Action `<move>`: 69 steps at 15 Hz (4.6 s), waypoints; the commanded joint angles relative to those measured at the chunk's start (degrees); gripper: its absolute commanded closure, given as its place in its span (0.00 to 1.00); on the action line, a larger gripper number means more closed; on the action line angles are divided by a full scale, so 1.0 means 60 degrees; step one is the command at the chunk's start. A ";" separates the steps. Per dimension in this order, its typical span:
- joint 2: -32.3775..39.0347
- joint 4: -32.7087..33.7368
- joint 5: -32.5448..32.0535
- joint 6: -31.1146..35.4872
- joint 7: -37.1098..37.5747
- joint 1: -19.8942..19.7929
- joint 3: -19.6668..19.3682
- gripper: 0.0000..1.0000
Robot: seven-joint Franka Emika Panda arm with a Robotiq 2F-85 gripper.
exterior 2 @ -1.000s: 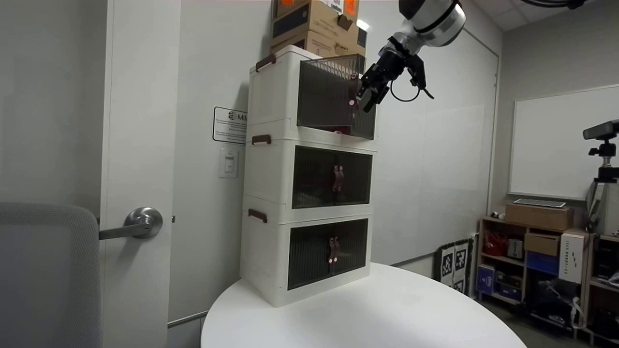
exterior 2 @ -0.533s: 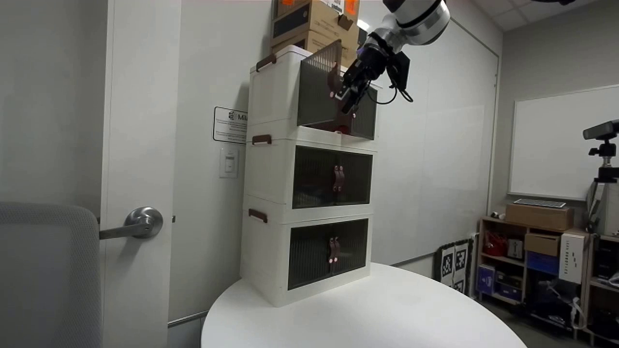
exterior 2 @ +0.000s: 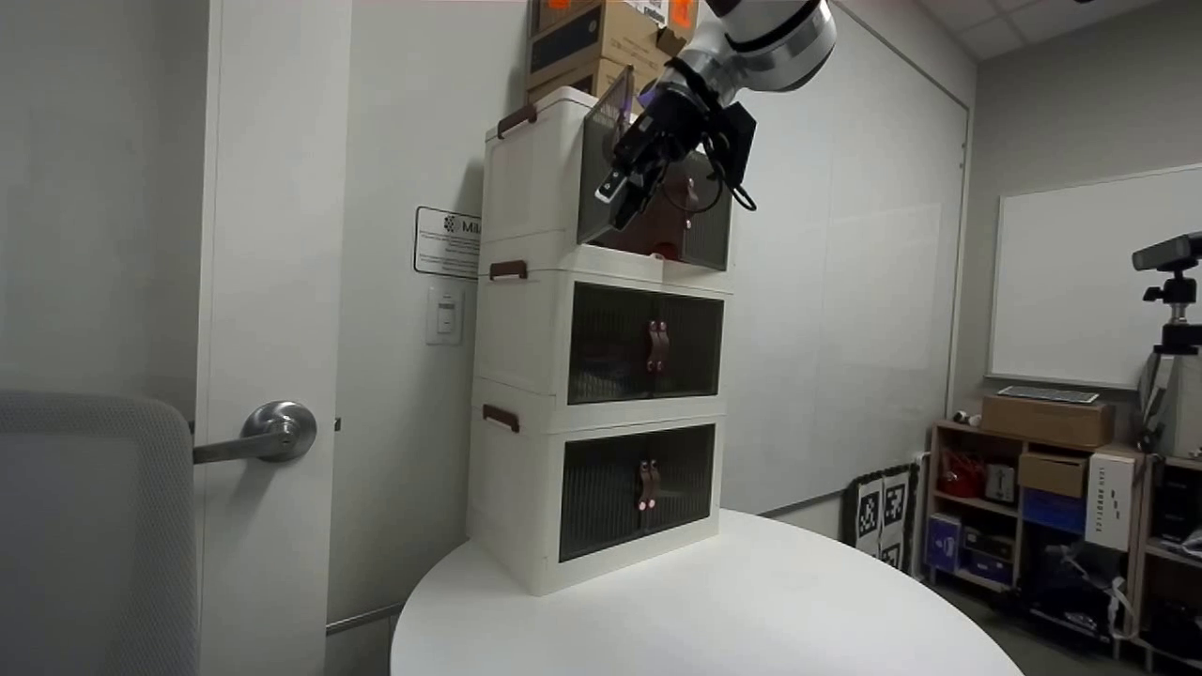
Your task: Open the left and right door of the first cabinet
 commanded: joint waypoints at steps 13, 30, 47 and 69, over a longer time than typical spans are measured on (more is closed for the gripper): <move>-0.1121 -0.1142 -0.2196 -0.2288 0.4698 -0.0241 -0.0834 0.00; -0.2485 -0.1183 -0.4272 -0.0147 0.7674 -0.1436 -0.2023 0.00; 0.0623 0.1800 -0.1611 0.2717 0.2809 -0.1910 -0.1997 0.00; 0.2352 0.3496 0.0419 0.2754 0.1560 -0.2055 -0.1124 0.57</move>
